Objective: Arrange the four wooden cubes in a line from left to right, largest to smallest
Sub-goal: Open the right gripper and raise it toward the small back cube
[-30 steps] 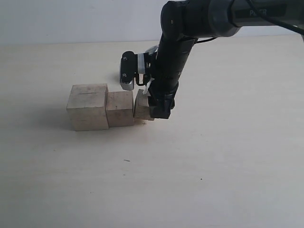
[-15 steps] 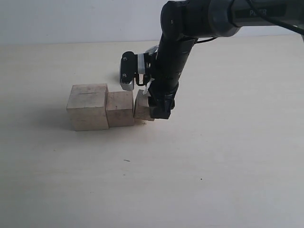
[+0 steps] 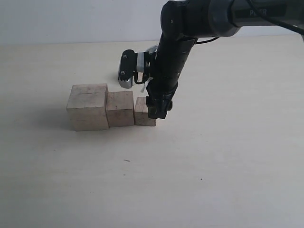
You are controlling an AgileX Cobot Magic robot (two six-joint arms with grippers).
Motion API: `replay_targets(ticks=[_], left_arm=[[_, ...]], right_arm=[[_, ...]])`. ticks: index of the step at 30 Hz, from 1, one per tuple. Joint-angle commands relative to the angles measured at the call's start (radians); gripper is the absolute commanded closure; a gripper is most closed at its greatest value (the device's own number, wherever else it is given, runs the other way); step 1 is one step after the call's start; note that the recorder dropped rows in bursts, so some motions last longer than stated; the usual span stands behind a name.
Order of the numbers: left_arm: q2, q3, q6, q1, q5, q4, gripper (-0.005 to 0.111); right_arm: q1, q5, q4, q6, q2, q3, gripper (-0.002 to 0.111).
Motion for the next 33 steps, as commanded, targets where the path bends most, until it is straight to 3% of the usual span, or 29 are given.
replay_targets(ticks=[1,9,18,33], left_arm=[[-0.006,0.003,-0.008,-0.001,-0.012,0.001,0.107],[-0.006,0.003,-0.008,-0.001,-0.012,0.001,0.107],[-0.006,0.003,-0.008,-0.001,-0.012,0.001,0.107],[-0.006,0.003,-0.008,-0.001,-0.012,0.001,0.107]], right_arm=[[-0.001,-0.005,0.002,0.007,-0.007,0.0,0.048],[-0.001,-0.006,-0.008,0.035,-0.097,0.0,0.048],[-0.012,-0.002,-0.295,0.406,-0.059,0.0,0.048],[-0.016,-0.15,-0.226,0.456,0.029,0.0,0.049]])
